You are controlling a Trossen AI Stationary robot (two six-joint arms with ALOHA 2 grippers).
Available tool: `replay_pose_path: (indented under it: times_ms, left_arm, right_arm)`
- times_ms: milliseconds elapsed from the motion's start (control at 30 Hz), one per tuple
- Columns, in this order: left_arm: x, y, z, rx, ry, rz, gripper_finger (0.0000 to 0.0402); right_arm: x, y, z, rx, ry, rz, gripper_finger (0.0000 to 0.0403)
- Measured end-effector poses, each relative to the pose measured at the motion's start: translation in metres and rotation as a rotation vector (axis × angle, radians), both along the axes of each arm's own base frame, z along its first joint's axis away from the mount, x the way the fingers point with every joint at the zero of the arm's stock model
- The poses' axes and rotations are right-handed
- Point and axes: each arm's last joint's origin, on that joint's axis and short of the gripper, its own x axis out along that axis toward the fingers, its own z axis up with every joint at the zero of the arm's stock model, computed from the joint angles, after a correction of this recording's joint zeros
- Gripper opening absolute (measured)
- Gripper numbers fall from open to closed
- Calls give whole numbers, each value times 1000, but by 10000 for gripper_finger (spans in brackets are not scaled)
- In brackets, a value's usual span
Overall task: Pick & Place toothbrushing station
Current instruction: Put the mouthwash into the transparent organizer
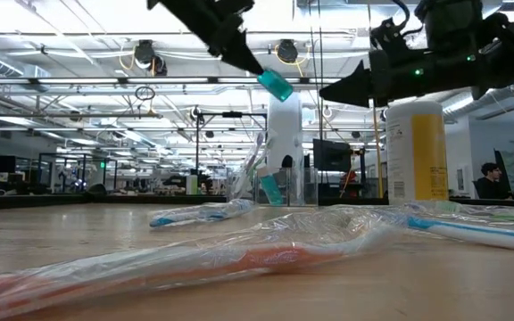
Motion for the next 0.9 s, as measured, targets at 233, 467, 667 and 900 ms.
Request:
replay_pose_path:
  times_ms: [233, 467, 667, 900]
  left_arm:
    - [30, 32, 3, 21, 259, -47, 102]
    - [62, 63, -28, 61, 464, -34, 102]
    - [73, 83, -52, 99, 560, -26, 102]
    - [73, 90, -68, 57, 608, -35, 102]
  right_arm:
    - [-6, 1, -1, -6, -2, 0, 190]
    - [-6, 1, -1, -3, 0, 0, 186]
    - [-6, 1, -3, -1, 20, 1, 185]
    - [-6, 1, -5, -11, 47, 1, 185]
